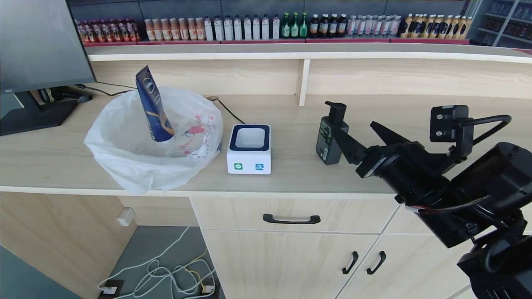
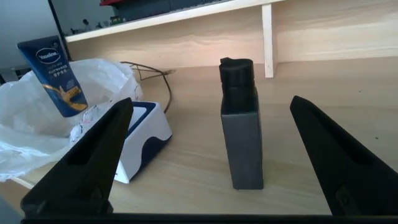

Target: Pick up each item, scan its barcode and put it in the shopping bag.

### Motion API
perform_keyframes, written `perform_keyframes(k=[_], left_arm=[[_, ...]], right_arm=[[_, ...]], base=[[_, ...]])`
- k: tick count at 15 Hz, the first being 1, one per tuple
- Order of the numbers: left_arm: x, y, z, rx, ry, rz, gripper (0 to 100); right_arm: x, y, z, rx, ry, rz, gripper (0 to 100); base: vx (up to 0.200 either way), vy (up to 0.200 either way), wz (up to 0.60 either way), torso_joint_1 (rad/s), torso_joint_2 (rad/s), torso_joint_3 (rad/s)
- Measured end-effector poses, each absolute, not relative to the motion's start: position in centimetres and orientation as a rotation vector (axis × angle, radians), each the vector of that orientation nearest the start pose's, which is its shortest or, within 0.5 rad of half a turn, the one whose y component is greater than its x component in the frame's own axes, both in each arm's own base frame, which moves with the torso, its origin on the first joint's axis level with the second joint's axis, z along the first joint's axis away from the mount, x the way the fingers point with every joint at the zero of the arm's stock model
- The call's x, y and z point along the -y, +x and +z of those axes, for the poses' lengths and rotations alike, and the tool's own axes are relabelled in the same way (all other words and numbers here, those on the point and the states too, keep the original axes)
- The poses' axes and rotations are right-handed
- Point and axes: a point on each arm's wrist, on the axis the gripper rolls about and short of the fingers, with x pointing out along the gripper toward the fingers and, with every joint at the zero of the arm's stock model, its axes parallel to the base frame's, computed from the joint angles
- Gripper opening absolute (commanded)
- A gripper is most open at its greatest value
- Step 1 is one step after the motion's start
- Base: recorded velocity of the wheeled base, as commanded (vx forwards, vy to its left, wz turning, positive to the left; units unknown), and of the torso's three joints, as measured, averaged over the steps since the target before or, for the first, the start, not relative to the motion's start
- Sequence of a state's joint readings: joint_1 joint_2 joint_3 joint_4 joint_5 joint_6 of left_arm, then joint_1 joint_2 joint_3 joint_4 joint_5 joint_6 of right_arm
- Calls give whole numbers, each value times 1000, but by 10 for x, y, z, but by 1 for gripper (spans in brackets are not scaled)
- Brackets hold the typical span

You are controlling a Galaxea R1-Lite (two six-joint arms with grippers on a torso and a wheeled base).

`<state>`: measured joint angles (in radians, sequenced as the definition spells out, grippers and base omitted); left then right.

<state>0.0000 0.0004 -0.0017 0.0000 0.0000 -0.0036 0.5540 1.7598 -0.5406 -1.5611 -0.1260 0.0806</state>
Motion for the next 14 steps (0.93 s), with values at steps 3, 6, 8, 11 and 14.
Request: perform_keyframes(k=[3,6,8,11,14], left_arm=[[0,-23,76,1,-4,0,100],[0,-23,76,1,-4,0,100],[0,-23,76,1,-4,0,100],[0,-23,76,1,-4,0,100],[0,-23,76,1,-4,0,100]], right_arm=[[-147,249,189,308,148,417,100],[-151,259,182,293,128,406,100],[-151,262,178,279,122,376,100],[-154,267,171,250,109,376,100],[-159,276,167,175,78,374,100]], base=[[0,0,0,0,0,0],[0,0,0,0,0,0],[0,0,0,0,0,0],[0,0,0,0,0,0],[0,0,0,0,0,0]])
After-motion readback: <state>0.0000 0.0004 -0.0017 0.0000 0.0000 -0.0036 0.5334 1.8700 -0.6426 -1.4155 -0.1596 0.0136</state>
